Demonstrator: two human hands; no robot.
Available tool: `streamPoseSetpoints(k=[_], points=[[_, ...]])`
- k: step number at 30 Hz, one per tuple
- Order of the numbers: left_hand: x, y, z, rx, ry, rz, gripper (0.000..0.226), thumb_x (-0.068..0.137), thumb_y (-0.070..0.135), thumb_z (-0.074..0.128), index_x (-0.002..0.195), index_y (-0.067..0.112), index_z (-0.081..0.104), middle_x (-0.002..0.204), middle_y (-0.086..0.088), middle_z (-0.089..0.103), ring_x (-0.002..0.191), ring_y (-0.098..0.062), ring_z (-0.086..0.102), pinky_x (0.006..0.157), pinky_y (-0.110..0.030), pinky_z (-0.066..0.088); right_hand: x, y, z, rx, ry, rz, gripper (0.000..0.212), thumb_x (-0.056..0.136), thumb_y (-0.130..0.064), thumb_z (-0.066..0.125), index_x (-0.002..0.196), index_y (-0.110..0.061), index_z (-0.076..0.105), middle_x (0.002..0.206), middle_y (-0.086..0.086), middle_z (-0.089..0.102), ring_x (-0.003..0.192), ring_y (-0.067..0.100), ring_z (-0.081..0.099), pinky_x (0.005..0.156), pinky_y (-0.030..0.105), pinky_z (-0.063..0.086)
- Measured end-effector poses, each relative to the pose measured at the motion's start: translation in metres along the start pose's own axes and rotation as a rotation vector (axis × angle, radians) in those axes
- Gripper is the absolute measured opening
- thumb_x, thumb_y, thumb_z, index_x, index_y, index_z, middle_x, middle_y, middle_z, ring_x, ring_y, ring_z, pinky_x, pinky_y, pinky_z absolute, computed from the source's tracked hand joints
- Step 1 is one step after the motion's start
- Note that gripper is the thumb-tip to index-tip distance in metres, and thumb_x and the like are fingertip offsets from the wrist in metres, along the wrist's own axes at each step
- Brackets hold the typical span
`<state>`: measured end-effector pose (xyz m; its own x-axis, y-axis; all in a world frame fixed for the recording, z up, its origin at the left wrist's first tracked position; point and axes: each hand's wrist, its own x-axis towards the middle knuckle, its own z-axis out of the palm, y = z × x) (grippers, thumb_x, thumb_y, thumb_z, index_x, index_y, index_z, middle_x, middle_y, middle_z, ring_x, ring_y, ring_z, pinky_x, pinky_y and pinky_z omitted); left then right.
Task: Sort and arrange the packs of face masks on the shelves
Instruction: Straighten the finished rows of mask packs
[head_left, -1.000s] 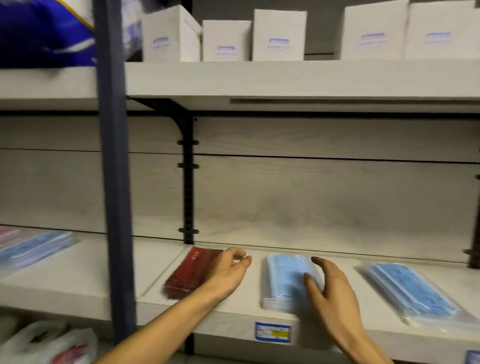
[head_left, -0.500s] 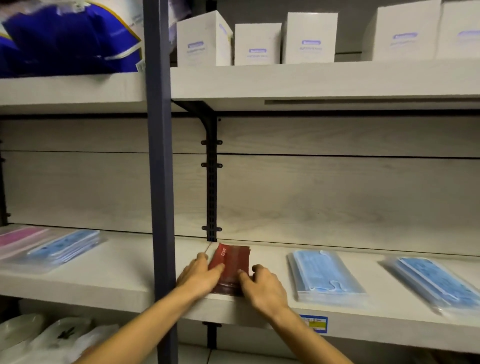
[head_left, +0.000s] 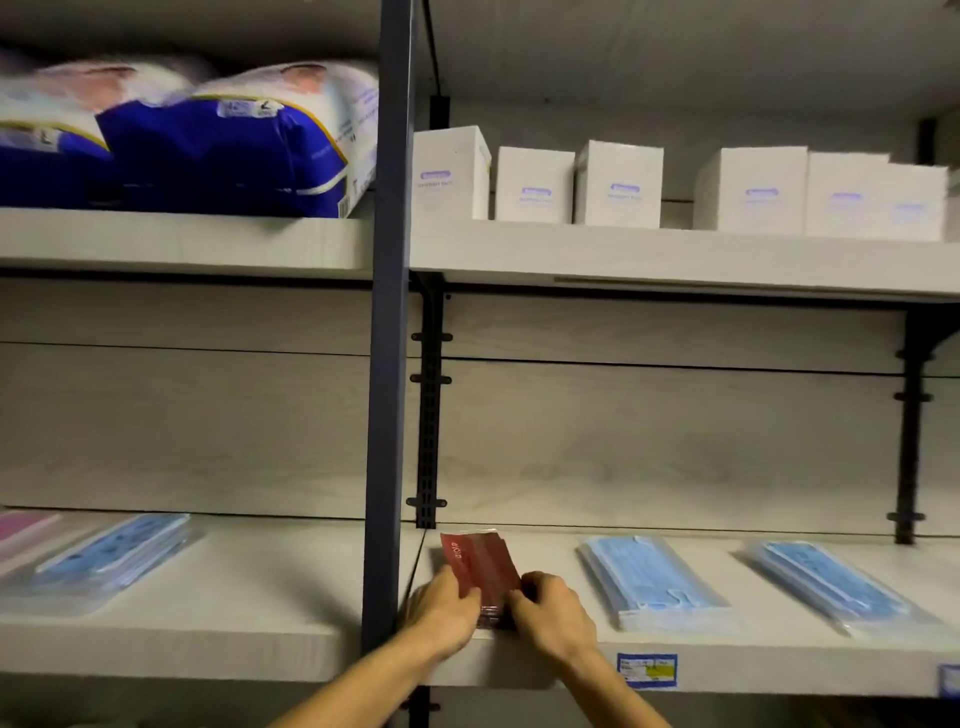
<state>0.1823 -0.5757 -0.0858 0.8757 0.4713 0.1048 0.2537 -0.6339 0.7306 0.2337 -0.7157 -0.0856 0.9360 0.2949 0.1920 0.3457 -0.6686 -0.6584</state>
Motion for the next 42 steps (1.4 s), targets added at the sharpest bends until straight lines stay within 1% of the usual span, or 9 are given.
streamPoseSetpoints(k=[7,15,22,25,30,33,36,38,42], points=[[0.003,-0.001,0.008,0.024,0.055,-0.001,0.044,0.104,0.041,0.039,0.144,0.024,0.046,0.135,0.001,0.06,0.123,-0.021,0.057,0.105,-0.034,0.046,-0.003,0.005,0.002,0.048,0.0,0.003,0.029,0.095,-0.045,0.05,0.083,-0.02,0.059,0.086,-0.005,0.067,0.085,0.019,0.063,0.078,0.032,0.048],[-0.05,-0.022,0.009,0.242,0.048,0.237,0.084,0.1,0.063,0.029,0.16,0.021,-0.012,0.169,0.002,-0.003,0.155,-0.021,0.004,0.126,-0.041,0.011,-0.033,0.025,0.001,-0.139,0.101,-0.188,0.05,0.101,-0.062,0.023,0.113,-0.026,0.056,0.117,0.001,0.069,0.105,0.017,0.062,0.105,0.038,0.044],[-0.098,-0.056,0.003,0.391,-0.027,0.335,0.093,0.1,0.056,0.042,0.156,0.017,-0.021,0.158,0.007,-0.035,0.15,-0.013,-0.025,0.116,-0.027,-0.006,-0.079,0.048,0.008,-0.401,0.151,-0.22,0.085,0.093,-0.068,0.003,0.16,-0.017,0.013,0.169,-0.001,0.007,0.156,0.016,0.003,0.124,0.035,0.0],[-0.107,-0.069,-0.018,0.393,-0.187,0.391,0.087,0.099,0.051,0.047,0.161,0.02,-0.005,0.164,0.011,-0.024,0.153,-0.011,-0.011,0.124,-0.033,0.005,-0.104,0.044,0.023,-0.333,0.232,-0.23,0.076,0.1,-0.06,0.03,0.16,-0.015,0.016,0.169,0.002,0.008,0.155,0.018,0.008,0.124,0.033,0.011],[-0.117,-0.111,-0.077,0.409,-0.156,0.42,0.048,0.091,0.049,0.056,0.137,0.036,0.053,0.131,0.01,0.065,0.119,-0.012,0.061,0.102,-0.026,0.048,-0.133,0.046,0.093,-0.167,0.26,-0.176,0.053,0.065,-0.037,0.084,0.112,-0.014,0.075,0.116,0.009,0.073,0.1,0.02,0.074,0.1,0.016,0.043],[-0.119,-0.148,-0.129,0.294,-0.037,0.306,0.031,0.089,0.041,0.06,0.118,0.035,0.069,0.101,0.015,0.074,0.092,-0.002,0.067,0.087,-0.016,0.051,-0.116,0.039,0.171,-0.117,0.433,-0.302,0.038,0.06,-0.029,0.065,0.091,-0.05,0.07,0.079,-0.011,0.072,0.075,0.019,0.072,0.099,0.0,0.03],[-0.117,-0.189,-0.187,0.31,0.041,0.241,0.025,0.086,0.043,0.059,0.108,0.038,0.07,0.097,0.021,0.073,0.093,0.0,0.067,0.084,-0.017,0.052,-0.109,-0.002,0.223,-0.085,0.117,-0.458,0.033,0.071,-0.04,0.074,0.084,-0.068,0.062,0.098,-0.023,0.053,0.127,0.041,0.054,0.113,0.04,0.032],[-0.115,-0.212,-0.228,0.318,0.082,0.213,0.013,0.086,0.043,0.059,0.096,0.042,0.067,0.089,0.024,0.07,0.09,0.002,0.066,0.081,-0.018,0.051,-0.124,-0.07,0.23,0.024,-0.211,-0.576,0.062,0.069,-0.084,0.042,0.121,-0.054,0.057,0.12,-0.026,0.041,0.136,0.013,0.043,0.117,0.02,0.021],[-0.103,-0.254,-0.297,0.296,0.187,0.152,0.002,0.09,0.037,0.062,0.091,0.039,0.063,0.089,0.024,0.065,0.091,0.002,0.065,0.081,-0.018,0.052,-0.149,-0.189,0.236,-0.015,-0.027,-0.512,0.062,0.076,-0.065,0.036,0.136,-0.049,0.045,0.132,-0.032,0.04,0.126,-0.009,0.046,0.093,-0.003,0.027]])
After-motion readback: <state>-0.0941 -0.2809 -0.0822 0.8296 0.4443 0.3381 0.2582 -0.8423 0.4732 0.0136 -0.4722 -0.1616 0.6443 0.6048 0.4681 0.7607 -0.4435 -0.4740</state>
